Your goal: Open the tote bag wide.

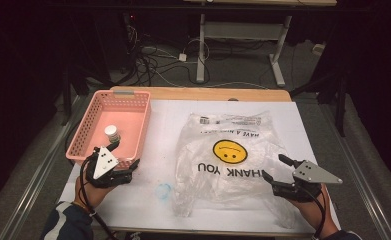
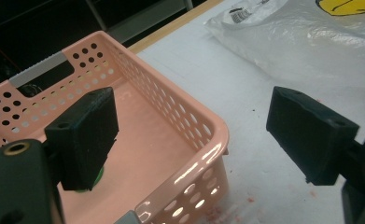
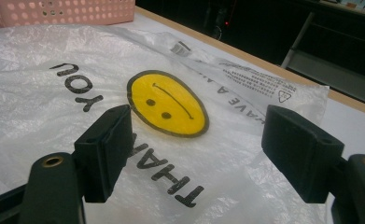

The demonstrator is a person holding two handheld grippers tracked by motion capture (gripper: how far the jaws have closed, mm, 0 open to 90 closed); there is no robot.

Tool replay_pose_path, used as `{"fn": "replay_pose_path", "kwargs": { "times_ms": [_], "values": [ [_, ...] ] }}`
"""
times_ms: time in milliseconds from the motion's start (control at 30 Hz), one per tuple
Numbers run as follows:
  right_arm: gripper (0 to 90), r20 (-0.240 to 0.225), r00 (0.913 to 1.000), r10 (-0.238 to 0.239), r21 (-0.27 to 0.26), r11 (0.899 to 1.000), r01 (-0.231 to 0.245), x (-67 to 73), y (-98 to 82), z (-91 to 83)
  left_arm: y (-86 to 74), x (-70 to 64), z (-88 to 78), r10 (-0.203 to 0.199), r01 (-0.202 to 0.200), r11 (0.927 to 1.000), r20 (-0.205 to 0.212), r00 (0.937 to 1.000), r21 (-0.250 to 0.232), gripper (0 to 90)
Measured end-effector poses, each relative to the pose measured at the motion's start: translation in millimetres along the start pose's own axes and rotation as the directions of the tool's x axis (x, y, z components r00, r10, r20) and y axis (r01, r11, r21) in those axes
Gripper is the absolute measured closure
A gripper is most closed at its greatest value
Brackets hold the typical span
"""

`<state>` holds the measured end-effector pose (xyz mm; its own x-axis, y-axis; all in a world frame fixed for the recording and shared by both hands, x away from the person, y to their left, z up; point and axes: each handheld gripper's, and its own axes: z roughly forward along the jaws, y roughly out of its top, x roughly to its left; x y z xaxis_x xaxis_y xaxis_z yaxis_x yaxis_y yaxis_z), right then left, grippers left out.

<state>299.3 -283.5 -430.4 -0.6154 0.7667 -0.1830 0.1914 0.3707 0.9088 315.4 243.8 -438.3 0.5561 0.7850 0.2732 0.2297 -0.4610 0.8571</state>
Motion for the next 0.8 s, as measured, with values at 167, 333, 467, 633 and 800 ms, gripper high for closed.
{"fn": "replay_pose_path", "kwargs": {
  "times_ms": [167,333,467,633,800],
  "values": [
    [26.5,-0.005,1.0,-0.003,0.014,1.0,0.003,-0.3,0.9,1.8,0.4,-1.3,-1.0,0.002,-0.002,1.0,0.002,1.0,-0.006,16.5],
    [28.8,0.006,1.0,-0.003,0.013,1.0,0.003,-9.7,10.4,6.3,1.0,-0.9,-2.5,0.001,-0.001,0.9999,0.003,1.0,-0.014,16.5],
    [32.0,0.033,0.9993,0.018,0.007,1.0,-0.018,-31.6,25.7,14.5,-0.5,1.3,0.3,0.019,-0.018,0.9998,0.012,0.9998,-0.007,16.6],
    [33.3,0.055,0.9969,0.057,0.017,0.998,-0.058,-61.9,44.7,34.7,-0.8,2.3,2.6,0.023,-0.023,0.9997,0.022,0.9995,-0.005,16.9],
    [37.2,0.126,0.9873,0.096,0.119,0.987,-0.111,-109.8,62.9,85.5,-1.4,-0.3,4.9,0.032,-0.032,0.9994,0.037,0.9988,0.009,16.8]
  ]
}}
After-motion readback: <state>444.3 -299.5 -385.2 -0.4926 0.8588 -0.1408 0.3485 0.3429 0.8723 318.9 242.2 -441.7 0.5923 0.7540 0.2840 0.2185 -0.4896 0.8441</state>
